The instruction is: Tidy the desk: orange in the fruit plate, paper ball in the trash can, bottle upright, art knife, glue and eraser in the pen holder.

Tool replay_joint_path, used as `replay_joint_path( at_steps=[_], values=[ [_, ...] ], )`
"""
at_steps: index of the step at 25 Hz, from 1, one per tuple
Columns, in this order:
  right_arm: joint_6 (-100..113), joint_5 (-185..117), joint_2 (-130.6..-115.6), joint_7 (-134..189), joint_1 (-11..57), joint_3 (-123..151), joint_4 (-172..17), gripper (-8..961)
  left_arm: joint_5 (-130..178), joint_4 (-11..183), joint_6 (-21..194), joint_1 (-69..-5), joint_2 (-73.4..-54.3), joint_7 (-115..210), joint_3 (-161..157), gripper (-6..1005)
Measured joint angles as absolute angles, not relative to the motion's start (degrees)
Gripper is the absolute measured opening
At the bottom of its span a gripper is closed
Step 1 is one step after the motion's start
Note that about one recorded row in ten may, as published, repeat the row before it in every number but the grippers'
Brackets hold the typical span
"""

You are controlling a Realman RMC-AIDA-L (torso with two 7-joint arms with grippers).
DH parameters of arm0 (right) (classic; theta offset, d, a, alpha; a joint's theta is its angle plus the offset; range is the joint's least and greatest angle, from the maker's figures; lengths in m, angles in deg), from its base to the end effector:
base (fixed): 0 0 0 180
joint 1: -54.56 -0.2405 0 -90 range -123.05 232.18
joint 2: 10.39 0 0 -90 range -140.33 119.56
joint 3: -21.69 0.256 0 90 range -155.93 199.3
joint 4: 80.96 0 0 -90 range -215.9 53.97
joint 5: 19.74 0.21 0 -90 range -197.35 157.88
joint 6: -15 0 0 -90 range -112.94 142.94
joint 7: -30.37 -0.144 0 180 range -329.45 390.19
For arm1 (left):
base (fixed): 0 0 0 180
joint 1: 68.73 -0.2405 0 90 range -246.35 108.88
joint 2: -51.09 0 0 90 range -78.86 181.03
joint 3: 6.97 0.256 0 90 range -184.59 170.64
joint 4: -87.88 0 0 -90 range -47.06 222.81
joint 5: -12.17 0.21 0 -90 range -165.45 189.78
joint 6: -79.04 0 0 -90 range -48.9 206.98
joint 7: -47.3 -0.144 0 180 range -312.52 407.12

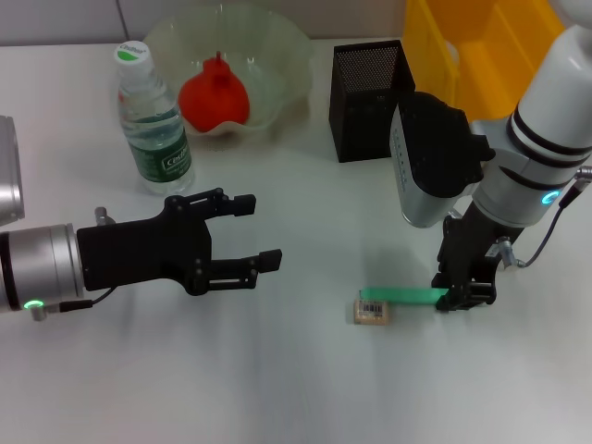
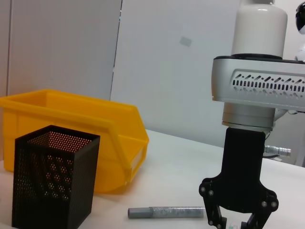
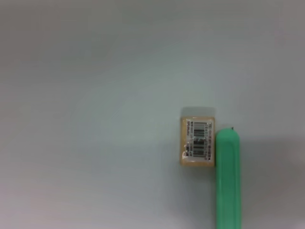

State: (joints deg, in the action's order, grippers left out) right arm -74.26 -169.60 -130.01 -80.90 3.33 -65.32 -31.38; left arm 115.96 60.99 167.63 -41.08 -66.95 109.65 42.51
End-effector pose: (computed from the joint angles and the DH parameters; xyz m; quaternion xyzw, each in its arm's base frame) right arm 0.1790 0.3574 -0.0599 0.9460 -0.0171 0.3217 0.0367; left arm -0.2693 0.3003 -0.0326 -0.9449 -0.1454 -0.2720 0.1099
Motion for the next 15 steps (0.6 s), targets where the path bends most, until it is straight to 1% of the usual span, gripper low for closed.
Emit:
replay_joint_path(
  at_steps=[3,9,15],
  values=[
    [-74.2,-169.59,-130.03,-80.9,3.33,-65.33,-31.4,228,115.96,60.96,167.63,-40.98,-66.95,109.42,42.51,837],
    [-74.21,-169.52,-130.07,-80.9,3.33,-65.22,-30.98,183,115.96,60.86,167.59,-40.85,-66.93,109.2,42.51,837],
    [-74.91,-168.83,-129.82,-80.9,3.78,-64.22,-27.94,182,115.96,60.79,167.55,-40.79,-66.76,109.18,42.51,837]
  ],
)
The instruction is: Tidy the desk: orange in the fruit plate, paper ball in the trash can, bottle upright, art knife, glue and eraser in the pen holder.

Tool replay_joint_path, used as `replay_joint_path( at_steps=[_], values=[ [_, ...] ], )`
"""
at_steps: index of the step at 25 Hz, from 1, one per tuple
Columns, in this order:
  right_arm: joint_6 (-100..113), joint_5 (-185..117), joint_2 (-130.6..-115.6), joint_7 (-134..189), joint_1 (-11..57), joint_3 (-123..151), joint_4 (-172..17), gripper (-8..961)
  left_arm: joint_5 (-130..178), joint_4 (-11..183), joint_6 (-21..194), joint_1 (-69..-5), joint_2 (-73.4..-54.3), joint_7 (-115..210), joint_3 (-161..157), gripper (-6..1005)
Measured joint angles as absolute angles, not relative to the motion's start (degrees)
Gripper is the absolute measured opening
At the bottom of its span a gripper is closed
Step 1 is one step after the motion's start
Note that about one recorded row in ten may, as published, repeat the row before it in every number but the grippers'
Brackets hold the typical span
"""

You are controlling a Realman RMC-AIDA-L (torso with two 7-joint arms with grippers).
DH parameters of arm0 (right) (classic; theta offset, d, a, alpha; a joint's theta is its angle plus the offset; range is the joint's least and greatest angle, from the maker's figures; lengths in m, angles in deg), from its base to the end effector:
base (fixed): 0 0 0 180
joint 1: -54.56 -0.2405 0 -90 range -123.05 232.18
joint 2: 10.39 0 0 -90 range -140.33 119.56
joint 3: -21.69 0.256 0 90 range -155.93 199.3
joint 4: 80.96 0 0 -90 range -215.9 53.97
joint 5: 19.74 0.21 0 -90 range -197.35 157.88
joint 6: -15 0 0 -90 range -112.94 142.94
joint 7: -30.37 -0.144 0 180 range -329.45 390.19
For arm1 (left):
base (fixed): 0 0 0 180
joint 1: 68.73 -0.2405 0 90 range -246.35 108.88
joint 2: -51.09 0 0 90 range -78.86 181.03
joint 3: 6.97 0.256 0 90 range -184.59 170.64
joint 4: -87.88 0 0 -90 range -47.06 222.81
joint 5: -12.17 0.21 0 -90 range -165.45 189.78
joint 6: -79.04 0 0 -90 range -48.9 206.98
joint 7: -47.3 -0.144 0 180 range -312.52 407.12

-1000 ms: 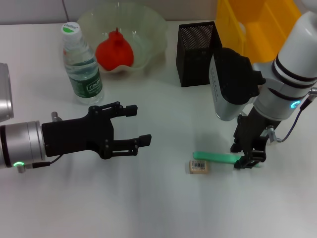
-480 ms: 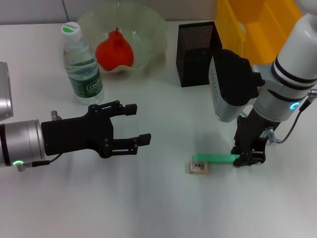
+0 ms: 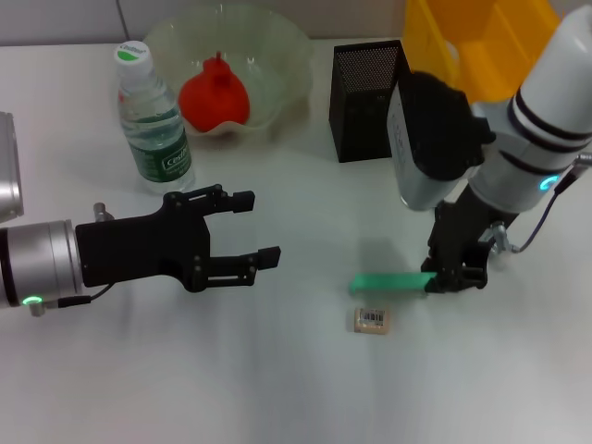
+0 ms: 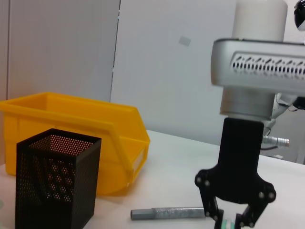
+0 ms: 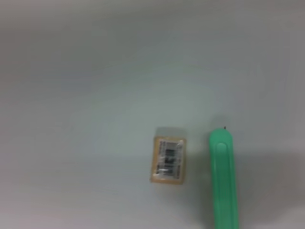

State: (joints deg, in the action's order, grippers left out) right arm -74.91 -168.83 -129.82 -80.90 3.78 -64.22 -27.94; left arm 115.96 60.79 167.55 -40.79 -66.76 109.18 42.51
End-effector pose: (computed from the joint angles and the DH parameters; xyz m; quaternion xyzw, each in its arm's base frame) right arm 0.1677 0.3615 -0.0544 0.9527 -0.0080 0.3029 0.0224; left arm -0.2685 0.3027 -0.0309 -0.9464 -0.1375 -0.2698 0.1126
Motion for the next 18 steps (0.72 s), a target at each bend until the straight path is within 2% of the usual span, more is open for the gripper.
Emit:
replay_joint_path(
  at_steps=[18],
  values=[
    [-83.55,-178.3,-129.52,-79.96,6.88,-57.36,0.51,182,116.01,60.63,165.77,-41.32,-66.25,109.0,42.42,837]
  ],
)
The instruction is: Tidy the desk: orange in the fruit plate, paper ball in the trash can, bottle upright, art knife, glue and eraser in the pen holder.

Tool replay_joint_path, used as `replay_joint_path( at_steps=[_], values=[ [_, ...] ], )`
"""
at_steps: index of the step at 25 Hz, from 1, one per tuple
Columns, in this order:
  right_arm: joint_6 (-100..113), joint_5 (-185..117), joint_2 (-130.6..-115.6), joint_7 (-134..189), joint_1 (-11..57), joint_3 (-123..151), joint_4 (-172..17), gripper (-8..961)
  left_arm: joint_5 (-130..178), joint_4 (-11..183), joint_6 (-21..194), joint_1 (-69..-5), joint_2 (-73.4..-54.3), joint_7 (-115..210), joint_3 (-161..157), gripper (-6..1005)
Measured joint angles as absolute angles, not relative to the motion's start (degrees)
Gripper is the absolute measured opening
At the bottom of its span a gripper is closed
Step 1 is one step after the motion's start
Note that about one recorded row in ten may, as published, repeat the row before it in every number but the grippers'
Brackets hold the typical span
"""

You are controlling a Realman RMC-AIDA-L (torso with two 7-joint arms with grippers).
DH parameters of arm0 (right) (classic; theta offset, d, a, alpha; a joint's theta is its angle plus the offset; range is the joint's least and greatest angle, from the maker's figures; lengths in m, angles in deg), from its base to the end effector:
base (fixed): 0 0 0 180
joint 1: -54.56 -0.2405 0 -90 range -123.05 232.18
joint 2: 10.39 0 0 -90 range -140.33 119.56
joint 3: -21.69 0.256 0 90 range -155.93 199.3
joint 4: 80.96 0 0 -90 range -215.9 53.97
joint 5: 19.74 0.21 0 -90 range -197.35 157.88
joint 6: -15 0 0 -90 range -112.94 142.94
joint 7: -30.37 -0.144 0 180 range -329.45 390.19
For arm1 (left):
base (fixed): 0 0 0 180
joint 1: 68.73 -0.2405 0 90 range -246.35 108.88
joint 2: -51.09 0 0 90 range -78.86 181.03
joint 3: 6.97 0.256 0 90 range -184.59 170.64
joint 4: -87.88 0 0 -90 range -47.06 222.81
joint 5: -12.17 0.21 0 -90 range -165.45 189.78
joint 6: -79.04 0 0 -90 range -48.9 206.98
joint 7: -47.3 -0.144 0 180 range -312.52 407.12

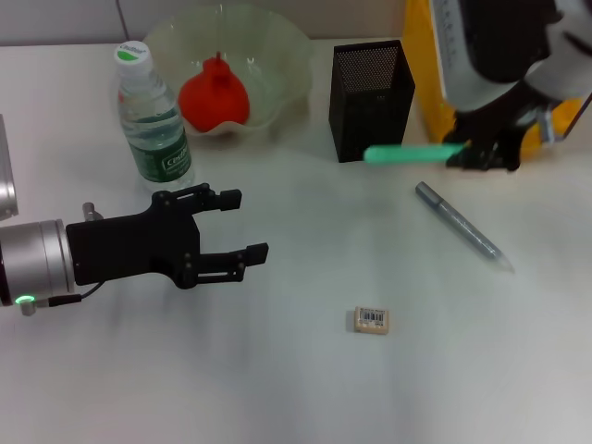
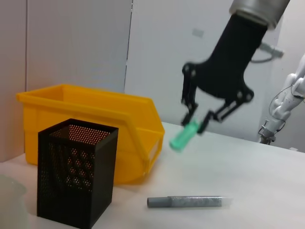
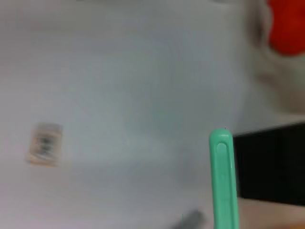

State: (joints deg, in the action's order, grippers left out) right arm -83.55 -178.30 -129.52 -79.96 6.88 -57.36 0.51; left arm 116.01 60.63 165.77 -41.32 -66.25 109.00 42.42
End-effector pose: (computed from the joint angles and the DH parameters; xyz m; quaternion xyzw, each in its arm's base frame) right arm 0.1093 0.3780 0.0215 -0.9425 -0.0806 -0.2991 0.1258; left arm -0.2764 0.3050 -0.0274 -0.9471 -0.1429 -0.2564 0.1297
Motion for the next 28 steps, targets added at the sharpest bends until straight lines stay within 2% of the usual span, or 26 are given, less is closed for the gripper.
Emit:
replay_joint_path(
  at_steps=[8,17,21,28],
  values=[
    [-82.04,-186.2,-129.69,-78.27,10.56,-58.93,14.57,182,115.97,60.63,164.59,-41.37,-66.54,108.14,42.33,837],
    [-69.39,-187.03,-129.51,-69.93,15.42,-60.74,16.0,182,115.83,60.74,164.07,-41.44,-66.94,106.68,40.92,837],
    [-60.15,-187.06,-129.59,-63.83,19.59,-62.15,16.7,182,115.48,60.83,163.04,-41.35,-66.99,106.55,40.89,837],
    [-36.68,-187.06,-130.05,-48.94,30.86,-68.95,15.83,182,114.98,61.07,161.17,-41.03,-67.03,105.34,40.84,837]
  ],
)
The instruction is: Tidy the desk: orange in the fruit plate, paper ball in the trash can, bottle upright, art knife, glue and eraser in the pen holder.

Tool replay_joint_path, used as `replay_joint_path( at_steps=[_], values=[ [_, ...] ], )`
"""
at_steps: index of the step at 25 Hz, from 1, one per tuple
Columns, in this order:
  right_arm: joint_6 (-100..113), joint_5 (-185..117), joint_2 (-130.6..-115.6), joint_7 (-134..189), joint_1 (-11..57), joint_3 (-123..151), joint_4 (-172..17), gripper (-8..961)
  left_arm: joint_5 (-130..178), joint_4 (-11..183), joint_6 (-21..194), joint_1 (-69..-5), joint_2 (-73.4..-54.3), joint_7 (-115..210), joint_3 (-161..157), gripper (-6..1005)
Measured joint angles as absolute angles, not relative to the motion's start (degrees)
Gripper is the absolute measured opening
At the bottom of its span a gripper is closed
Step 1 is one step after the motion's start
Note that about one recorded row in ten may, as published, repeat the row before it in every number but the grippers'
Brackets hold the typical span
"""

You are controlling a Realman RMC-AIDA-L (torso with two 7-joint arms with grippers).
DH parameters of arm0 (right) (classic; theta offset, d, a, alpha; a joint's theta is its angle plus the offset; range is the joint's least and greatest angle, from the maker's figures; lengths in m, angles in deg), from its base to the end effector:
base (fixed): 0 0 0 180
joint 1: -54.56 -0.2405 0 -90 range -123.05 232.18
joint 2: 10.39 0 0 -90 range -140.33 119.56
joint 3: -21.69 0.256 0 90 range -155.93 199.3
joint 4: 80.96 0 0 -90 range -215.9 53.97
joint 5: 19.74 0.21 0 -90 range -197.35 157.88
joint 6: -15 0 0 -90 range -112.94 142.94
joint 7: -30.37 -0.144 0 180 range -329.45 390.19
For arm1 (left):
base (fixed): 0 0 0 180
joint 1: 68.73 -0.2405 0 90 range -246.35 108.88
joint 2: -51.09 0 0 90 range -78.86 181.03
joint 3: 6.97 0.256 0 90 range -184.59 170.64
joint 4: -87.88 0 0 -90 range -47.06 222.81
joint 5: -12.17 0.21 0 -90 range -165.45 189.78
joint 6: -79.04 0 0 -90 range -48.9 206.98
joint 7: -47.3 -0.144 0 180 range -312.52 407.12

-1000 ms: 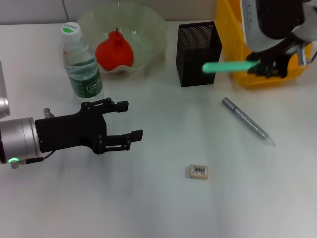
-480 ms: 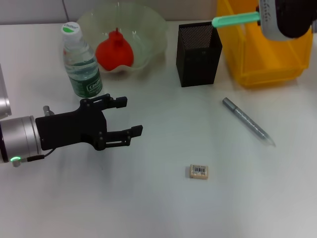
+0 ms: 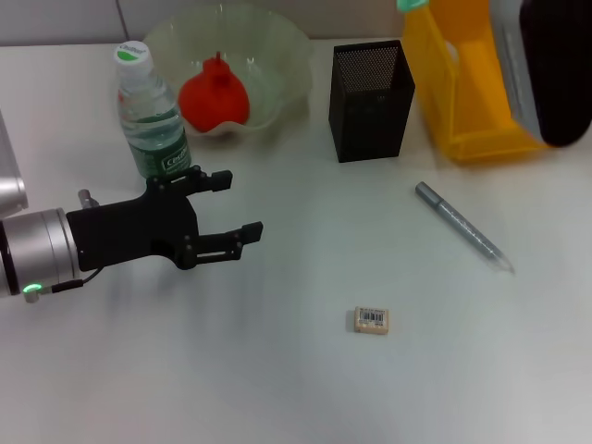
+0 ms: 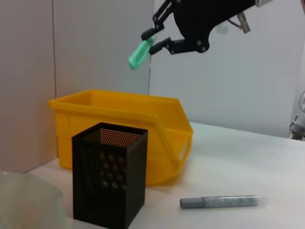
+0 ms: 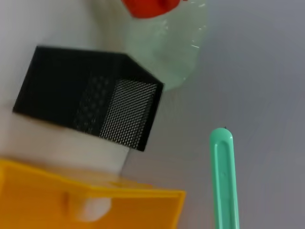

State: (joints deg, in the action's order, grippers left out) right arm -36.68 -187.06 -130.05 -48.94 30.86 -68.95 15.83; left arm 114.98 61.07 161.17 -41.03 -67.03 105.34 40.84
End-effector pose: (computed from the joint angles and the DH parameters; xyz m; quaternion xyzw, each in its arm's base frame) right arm 0.1252 0.3934 0.0526 -0.7600 -0.4129 -0.3266 0.3810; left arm -0.2799 0.3155 -0.0298 -0.9434 -0.1321 -0.2468 0.1777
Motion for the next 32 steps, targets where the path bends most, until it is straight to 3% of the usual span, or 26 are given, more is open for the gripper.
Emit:
replay_joint_path(
  at_steps=[10,25,32],
  values=[
    [-7.41,-186.95,-130.11,-26.2,38.38,-76.87,4.76,183,114.88,61.67,159.6,-41.38,-67.39,102.98,40.84,837],
    [17.88,-186.9,-129.77,-6.25,36.33,-83.68,-12.78,183,112.42,66.07,157.0,-41.48,-67.55,94.72,40.84,837],
    [20.32,-186.9,-129.75,-5.07,35.16,-84.91,-14.97,183,111.67,66.93,156.25,-41.7,-67.57,92.86,40.84,837]
  ],
)
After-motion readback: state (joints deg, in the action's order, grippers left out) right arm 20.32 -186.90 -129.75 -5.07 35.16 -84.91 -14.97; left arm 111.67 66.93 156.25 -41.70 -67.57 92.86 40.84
